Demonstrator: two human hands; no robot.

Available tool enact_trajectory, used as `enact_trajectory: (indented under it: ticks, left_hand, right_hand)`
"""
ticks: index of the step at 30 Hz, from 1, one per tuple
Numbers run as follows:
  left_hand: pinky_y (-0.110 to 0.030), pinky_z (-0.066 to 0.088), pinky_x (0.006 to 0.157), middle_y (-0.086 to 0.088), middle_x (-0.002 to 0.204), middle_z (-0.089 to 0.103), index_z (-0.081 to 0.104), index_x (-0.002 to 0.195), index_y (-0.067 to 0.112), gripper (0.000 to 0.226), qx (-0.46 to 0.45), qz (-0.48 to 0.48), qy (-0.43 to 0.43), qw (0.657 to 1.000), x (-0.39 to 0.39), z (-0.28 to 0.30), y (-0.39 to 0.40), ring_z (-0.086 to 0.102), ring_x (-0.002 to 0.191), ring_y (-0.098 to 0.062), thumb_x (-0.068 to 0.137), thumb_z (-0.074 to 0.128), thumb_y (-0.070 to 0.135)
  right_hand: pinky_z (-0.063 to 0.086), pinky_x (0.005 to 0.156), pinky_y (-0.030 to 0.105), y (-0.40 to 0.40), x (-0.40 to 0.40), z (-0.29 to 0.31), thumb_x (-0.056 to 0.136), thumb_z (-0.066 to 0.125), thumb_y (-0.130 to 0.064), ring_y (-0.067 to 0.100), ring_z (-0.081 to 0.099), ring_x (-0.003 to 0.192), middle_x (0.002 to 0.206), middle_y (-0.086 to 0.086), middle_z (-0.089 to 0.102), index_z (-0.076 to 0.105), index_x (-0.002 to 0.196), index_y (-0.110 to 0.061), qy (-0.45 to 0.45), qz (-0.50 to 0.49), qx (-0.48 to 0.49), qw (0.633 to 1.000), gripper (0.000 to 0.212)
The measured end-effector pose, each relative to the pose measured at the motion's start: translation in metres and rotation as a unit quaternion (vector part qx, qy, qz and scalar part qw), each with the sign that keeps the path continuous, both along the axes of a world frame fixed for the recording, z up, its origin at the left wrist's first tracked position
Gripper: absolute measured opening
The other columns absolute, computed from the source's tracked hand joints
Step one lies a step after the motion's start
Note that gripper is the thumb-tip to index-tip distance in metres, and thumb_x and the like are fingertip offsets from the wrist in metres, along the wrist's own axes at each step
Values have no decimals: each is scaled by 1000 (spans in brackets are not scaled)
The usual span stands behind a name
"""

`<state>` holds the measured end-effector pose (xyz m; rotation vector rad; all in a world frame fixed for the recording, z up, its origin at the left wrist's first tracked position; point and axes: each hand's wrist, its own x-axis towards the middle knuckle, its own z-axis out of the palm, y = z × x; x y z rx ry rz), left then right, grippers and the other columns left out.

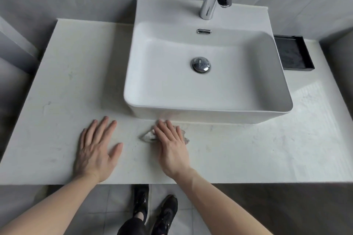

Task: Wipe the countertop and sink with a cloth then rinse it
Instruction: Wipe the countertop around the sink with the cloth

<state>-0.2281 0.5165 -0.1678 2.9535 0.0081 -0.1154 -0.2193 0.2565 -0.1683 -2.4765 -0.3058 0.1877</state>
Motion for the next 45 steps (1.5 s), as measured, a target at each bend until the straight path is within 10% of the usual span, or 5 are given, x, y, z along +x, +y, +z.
enact_trajectory:
  ticks: [7,19,32,36,45]
  left_hand:
    - [-48,12,127,7,171,16,29,160,29,74,2,3,5,1000,1,-1,0,12,157,-24,92,37,56]
    - [-49,14,126,5,170,20,34,158,27,74,-13,4,-11,1000,-1,-5,1,15,156,-25,90,38,55]
    - [-48,13,127,6,170,19,33,158,28,73,-14,2,-16,1000,-2,-7,3,13,157,-21,91,36,56]
    - [-49,14,126,6,170,20,33,158,28,73,-16,6,-23,1000,-2,-8,3,5,155,-10,91,36,56]
    - [-49,15,126,3,169,24,35,157,26,73,-12,4,-38,999,-1,-9,1,7,154,-11,91,36,55]
  right_hand:
    - [3,130,40,-74,-9,-8,107,43,-37,16,7,160,170,-11,20,33,160,-28,-39,-15,-78,996,55]
    - [27,125,44,-274,-18,17,108,37,-14,24,27,155,166,3,35,42,155,-14,39,-353,-92,930,47]
    - [39,106,11,-149,-25,27,99,48,5,7,59,127,137,-10,64,57,142,-19,6,-99,47,994,50]
    - [55,85,34,-231,-6,48,102,46,-5,24,73,94,119,-3,74,60,135,-24,-41,-285,21,958,40]
    - [42,109,50,-346,51,24,100,36,-18,39,52,127,139,12,59,56,135,-16,8,-422,-119,899,40]
